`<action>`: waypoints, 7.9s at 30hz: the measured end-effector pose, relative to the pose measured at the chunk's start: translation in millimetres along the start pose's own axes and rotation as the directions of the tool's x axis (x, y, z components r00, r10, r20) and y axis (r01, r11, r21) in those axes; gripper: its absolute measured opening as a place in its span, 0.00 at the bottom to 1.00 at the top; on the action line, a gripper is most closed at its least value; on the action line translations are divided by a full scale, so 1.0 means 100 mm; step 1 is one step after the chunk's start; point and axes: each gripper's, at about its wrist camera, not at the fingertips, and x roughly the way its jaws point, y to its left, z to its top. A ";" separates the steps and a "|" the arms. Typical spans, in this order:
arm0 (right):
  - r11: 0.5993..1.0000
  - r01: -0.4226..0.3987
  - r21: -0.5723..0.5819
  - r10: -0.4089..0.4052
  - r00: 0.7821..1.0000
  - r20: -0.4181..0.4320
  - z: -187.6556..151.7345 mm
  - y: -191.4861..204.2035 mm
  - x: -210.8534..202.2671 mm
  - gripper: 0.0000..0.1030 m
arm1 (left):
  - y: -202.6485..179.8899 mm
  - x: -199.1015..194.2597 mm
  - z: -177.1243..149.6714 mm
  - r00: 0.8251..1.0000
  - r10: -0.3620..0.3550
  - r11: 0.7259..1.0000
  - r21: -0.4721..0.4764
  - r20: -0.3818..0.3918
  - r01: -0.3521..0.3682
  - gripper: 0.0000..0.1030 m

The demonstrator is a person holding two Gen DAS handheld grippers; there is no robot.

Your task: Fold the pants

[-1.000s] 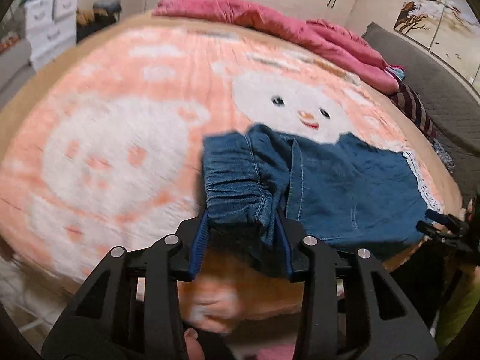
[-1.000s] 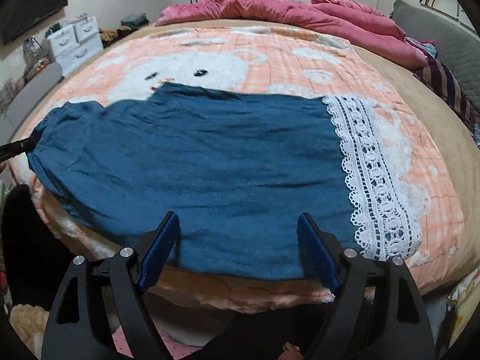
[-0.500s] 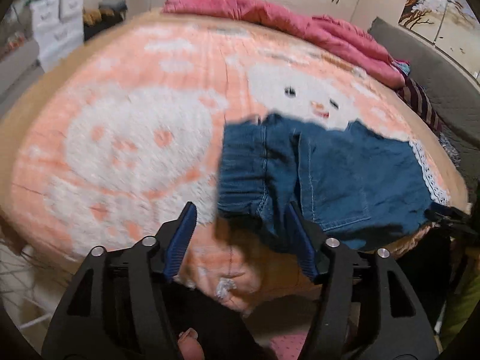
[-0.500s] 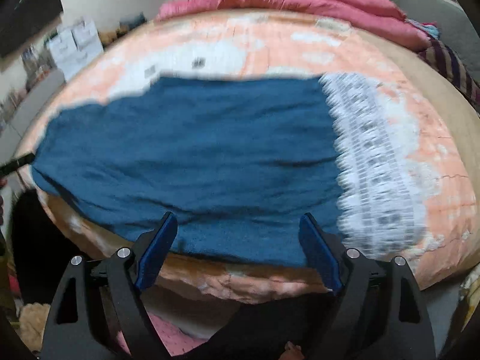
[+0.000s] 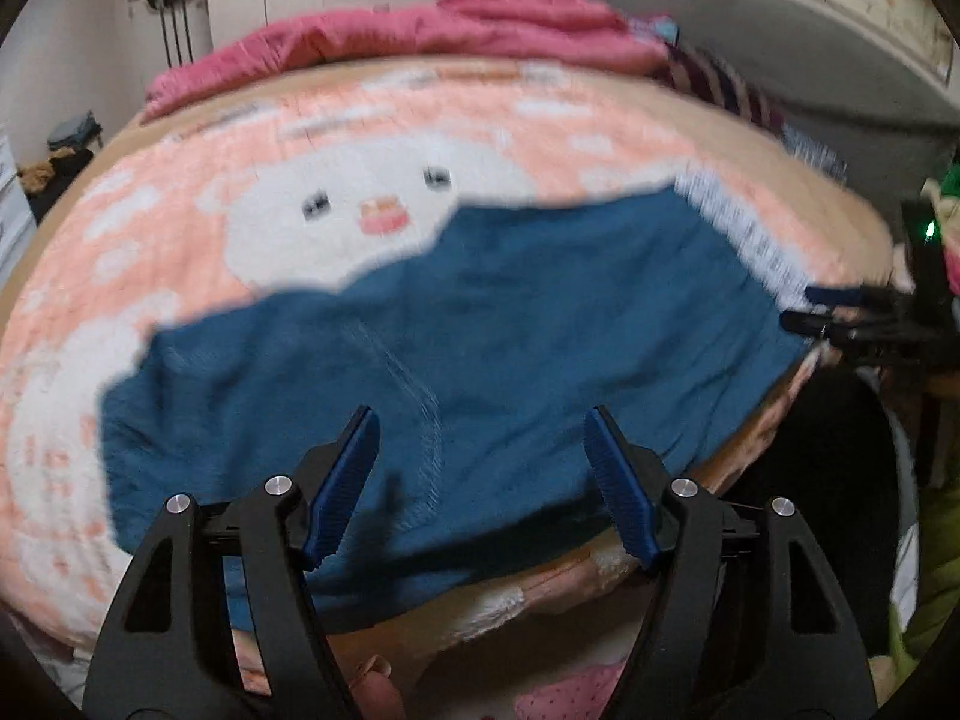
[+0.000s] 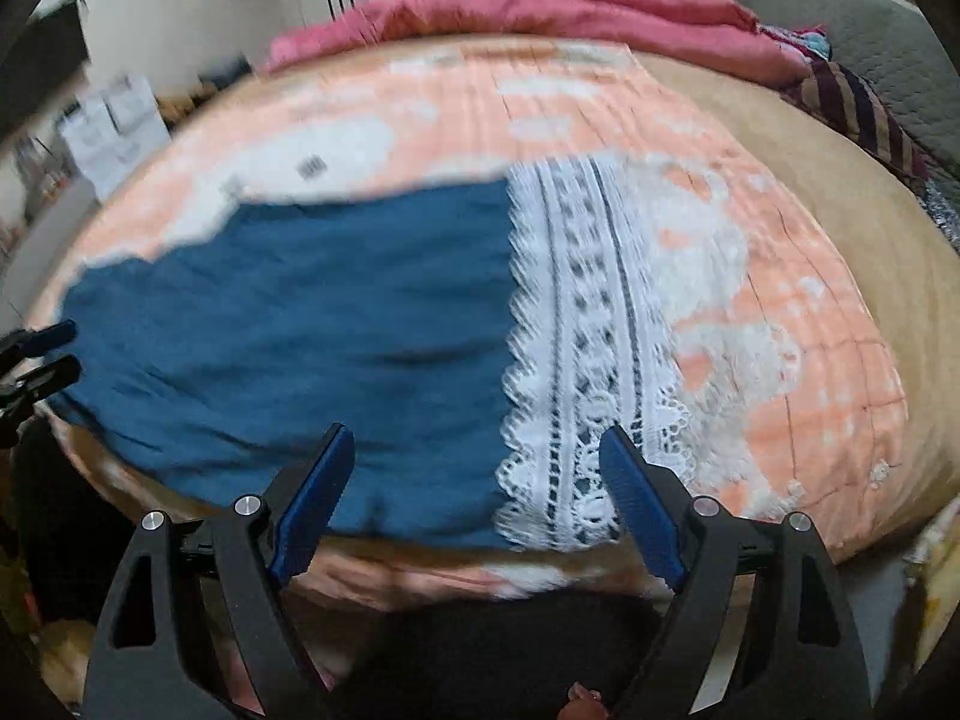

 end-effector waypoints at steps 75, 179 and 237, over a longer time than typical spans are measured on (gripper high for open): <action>0.996 -0.059 -0.063 0.062 0.998 0.035 1.35 -0.71 1.00 0.48 | 0.06 1.61 1.36 0.998 0.049 0.999 -0.020 -0.050 -0.050 0.13; 0.878 -0.229 0.421 0.170 0.970 0.173 -0.12 -0.89 -0.01 0.56 | -1.61 2.30 2.19 0.840 -0.460 0.810 0.251 -0.288 0.530 0.55; 0.875 -0.152 -0.459 0.207 0.976 0.071 0.02 2.16 0.16 0.22 | 1.12 1.07 1.37 0.865 -0.500 0.833 -0.255 0.033 0.491 0.61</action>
